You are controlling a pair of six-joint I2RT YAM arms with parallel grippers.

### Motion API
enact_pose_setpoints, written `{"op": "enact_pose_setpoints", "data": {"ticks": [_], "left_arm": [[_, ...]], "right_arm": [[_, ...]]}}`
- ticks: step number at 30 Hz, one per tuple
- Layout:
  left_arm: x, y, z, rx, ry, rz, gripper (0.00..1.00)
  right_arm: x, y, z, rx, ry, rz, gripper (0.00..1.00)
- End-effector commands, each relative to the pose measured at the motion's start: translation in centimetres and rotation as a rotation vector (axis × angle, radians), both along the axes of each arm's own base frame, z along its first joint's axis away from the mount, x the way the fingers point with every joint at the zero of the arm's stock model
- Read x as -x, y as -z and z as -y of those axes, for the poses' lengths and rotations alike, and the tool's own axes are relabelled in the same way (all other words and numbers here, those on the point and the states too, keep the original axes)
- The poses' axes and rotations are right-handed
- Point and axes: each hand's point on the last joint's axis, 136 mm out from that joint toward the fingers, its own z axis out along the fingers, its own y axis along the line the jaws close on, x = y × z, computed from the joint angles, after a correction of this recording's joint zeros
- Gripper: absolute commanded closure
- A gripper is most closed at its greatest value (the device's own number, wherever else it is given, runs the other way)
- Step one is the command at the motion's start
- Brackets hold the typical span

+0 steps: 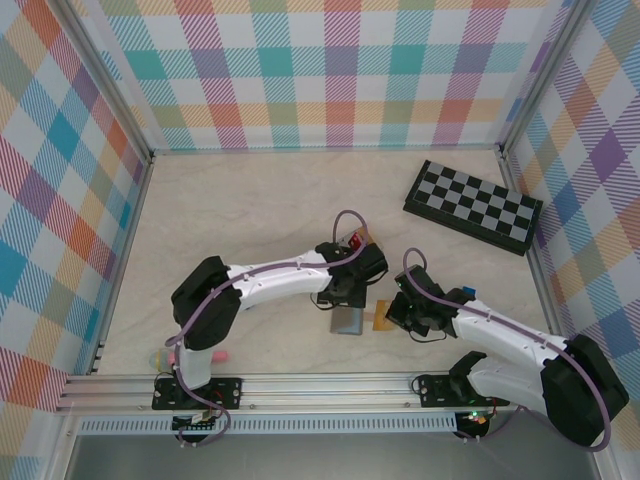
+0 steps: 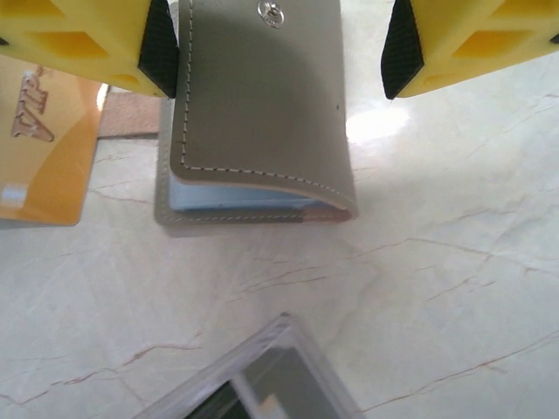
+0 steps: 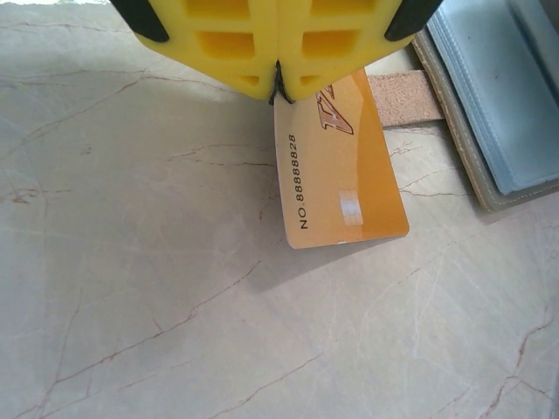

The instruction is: Put the credit cards into the card holder

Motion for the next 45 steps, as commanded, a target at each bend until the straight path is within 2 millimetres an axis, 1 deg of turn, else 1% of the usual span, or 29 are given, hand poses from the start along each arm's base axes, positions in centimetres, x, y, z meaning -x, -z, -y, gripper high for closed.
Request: {"op": "enact_pose_setpoints", "data": {"ticks": [1, 3, 5, 11, 14, 18, 22, 25, 28, 31, 34, 37, 40, 43, 45], "left_arm": [[0.1, -0.4, -3.0, -0.041, -0.029, 0.021, 0.37], [0.1, -0.8, -3.5, -0.031, -0.038, 0.030, 0.38], [0.1, -1.0, -4.4, -0.030, -0.051, 0.038, 0.43], [0.1, -1.2, -6.4, 0.009, -0.093, 0.061, 0.62], [0.0, -1.4, -7.1, 0.061, -0.116, 0.075, 0.75], [-0.2, -0.8, -7.1, 0.173, -0.137, 0.059, 0.99], [-0.1, 0.0, -7.2, 0.244, -0.164, 0.038, 1.00], [-0.1, 0.3, -7.3, 0.260, -0.182, 0.029, 1.00], [0.0, 0.5, -7.3, 0.267, -0.190, 0.025, 1.00], [0.0, 0.4, -7.2, 0.279, -0.198, 0.027, 1.00], [0.0, 0.2, -7.2, 0.280, -0.204, 0.030, 1.00], [0.0, 0.3, -7.3, 0.280, -0.208, 0.028, 1.00], [0.1, 0.4, -7.2, 0.281, -0.212, 0.021, 1.00], [0.1, 0.6, -7.2, 0.279, -0.215, 0.018, 1.00], [0.1, 0.6, -7.2, 0.279, -0.217, 0.014, 1.00]], "right_arm": [[1.2, 1.2, 2.0, 0.089, 0.030, -0.061, 1.00], [1.1, 1.0, 1.9, 0.089, 0.027, -0.057, 1.00], [0.9, 0.9, 1.8, 0.086, 0.024, -0.055, 1.00], [0.3, 0.1, 1.1, 0.075, 0.001, -0.042, 1.00], [-0.3, -0.7, 0.5, 0.063, -0.021, -0.029, 1.00], [-1.5, -2.7, -1.0, 0.015, -0.071, 0.023, 1.00], [-2.9, -5.6, -3.4, -0.074, -0.150, 0.118, 1.00], [-3.4, -7.0, -4.6, -0.110, -0.193, 0.178, 1.00], [-3.4, -7.3, -6.0, -0.128, -0.257, 0.202, 1.00], [-3.2, -7.1, -6.7, -0.105, -0.287, 0.201, 1.00], [-3.2, -7.1, -6.5, -0.067, -0.280, 0.219, 1.00], [-3.4, -7.5, -6.6, -0.074, -0.285, 0.243, 1.00], [-3.2, -7.5, -6.6, -0.067, -0.300, 0.242, 1.00], [-3.3, -7.4, -4.9, 0.003, -0.247, 0.245, 1.00], [-3.4, -7.9, -3.8, 0.033, -0.219, 0.270, 1.00]]}}
